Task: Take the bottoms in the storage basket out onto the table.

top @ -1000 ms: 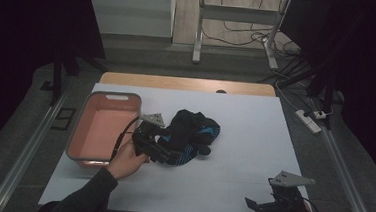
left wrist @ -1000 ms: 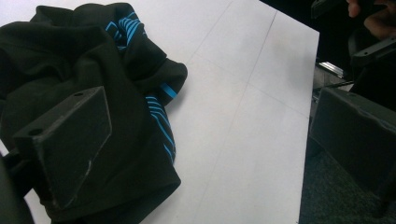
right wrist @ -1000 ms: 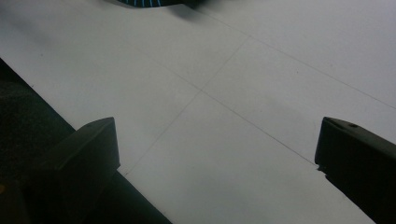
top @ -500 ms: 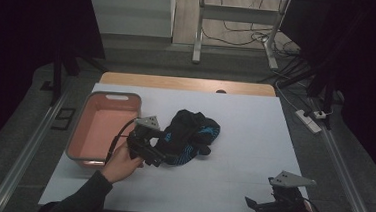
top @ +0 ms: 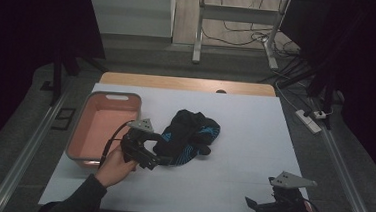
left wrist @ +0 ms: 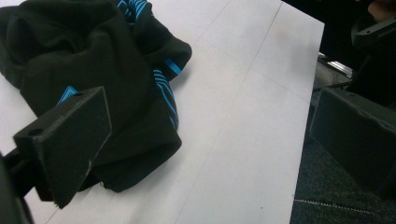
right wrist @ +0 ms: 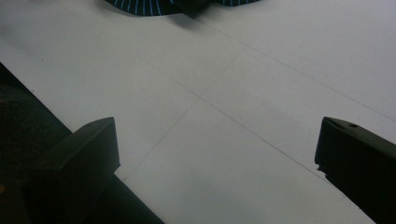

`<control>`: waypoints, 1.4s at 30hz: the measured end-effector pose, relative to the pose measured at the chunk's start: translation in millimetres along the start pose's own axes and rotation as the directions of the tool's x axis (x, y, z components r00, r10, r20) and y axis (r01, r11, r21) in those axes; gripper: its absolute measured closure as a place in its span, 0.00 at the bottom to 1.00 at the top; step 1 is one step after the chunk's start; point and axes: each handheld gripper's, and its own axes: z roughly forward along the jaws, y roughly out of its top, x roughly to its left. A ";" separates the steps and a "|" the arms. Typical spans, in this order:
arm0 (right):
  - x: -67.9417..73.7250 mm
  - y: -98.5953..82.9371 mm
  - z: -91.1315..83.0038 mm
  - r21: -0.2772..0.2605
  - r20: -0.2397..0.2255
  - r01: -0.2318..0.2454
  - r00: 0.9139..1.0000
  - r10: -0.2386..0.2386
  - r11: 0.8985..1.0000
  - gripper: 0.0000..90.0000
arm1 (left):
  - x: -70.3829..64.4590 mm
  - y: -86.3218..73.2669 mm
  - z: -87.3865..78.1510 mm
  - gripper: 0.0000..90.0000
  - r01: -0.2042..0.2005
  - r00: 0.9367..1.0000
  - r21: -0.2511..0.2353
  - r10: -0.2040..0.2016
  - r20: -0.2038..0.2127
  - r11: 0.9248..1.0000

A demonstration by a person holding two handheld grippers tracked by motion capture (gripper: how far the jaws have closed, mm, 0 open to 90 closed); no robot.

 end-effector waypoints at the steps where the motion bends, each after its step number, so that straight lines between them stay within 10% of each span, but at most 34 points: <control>1: 0.0 0.0 0.0 0.000 -0.001 0.000 1.000 0.000 1.000 0.00 | 0.2 -0.9 -0.6 0.00 0.005 1.000 -0.001 -0.005 0.002 1.000; 42: 0.1 0.4 1.1 0.011 0.006 0.002 1.000 -0.002 1.000 0.00 | 0.3 -41.3 -40.6 0.00 0.084 0.996 -0.027 -0.085 -0.037 0.996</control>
